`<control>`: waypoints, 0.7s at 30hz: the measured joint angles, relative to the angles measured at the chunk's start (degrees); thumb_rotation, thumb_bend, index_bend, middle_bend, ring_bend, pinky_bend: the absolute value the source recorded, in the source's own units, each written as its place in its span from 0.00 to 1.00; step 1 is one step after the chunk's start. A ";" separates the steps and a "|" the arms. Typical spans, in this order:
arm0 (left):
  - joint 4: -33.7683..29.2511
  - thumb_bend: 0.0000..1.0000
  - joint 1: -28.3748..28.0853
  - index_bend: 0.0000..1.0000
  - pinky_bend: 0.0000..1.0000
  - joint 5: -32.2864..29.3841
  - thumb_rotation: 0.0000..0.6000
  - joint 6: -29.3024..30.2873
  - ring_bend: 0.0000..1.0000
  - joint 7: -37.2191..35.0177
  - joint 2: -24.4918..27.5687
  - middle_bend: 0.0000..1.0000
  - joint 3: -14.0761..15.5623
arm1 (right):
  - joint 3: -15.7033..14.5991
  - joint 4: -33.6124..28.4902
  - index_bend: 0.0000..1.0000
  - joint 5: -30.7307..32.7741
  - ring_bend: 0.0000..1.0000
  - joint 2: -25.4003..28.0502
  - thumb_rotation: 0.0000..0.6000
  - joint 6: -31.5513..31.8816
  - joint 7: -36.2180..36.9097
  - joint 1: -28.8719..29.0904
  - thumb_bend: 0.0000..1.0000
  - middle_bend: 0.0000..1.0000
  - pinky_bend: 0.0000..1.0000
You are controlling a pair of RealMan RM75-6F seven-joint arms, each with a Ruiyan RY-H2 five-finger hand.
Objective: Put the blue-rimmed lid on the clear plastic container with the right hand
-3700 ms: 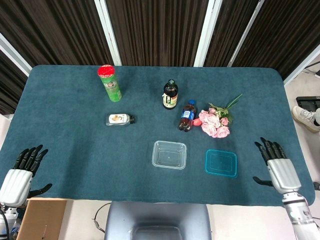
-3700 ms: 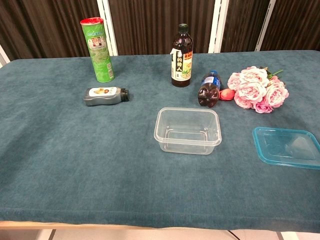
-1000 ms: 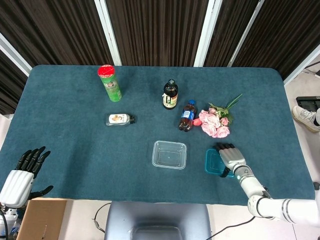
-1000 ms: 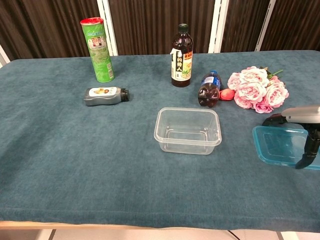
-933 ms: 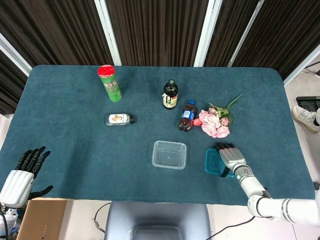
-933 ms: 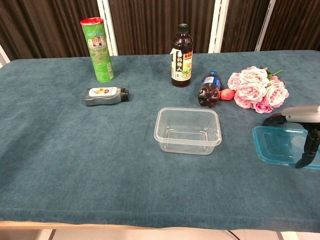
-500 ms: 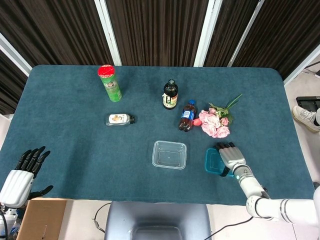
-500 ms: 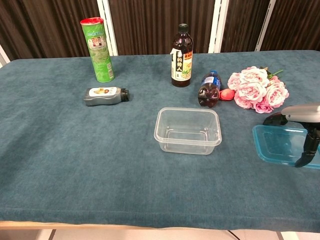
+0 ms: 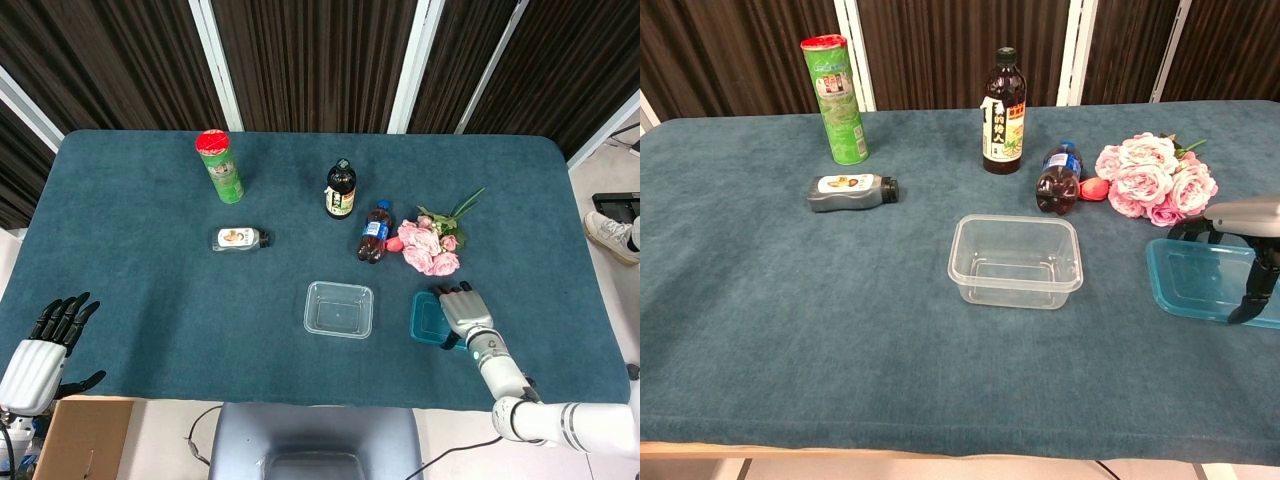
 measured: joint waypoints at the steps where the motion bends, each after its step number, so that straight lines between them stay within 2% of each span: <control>1: 0.01 0.44 0.01 0.00 0.08 -0.01 1.00 0.02 0.00 -0.04 0.01 0.00 -0.01 | 0.13 0.00 0.84 -0.27 0.57 -0.01 1.00 0.15 0.15 -0.13 0.27 0.62 0.37; 3: 0.01 0.44 0.01 0.00 0.08 -0.02 1.00 0.02 0.00 -0.06 0.01 0.00 -0.01 | 0.47 -0.02 0.87 -1.08 0.58 -0.01 1.00 0.49 0.62 -0.50 0.28 0.64 0.43; 11: -0.01 0.44 0.01 0.00 0.08 -0.02 1.00 0.03 0.00 -0.03 0.02 0.00 -0.02 | 1.49 -0.20 0.91 -3.65 0.62 0.35 1.00 1.15 2.47 -1.65 0.32 0.68 0.54; 21: -0.06 0.44 -0.04 0.00 0.08 -0.13 1.00 -0.12 0.00 0.25 -0.12 0.00 -0.09 | 3.73 -2.56 0.91 -11.68 0.62 5.22 1.00 -1.09 9.92 -3.99 0.32 0.68 0.54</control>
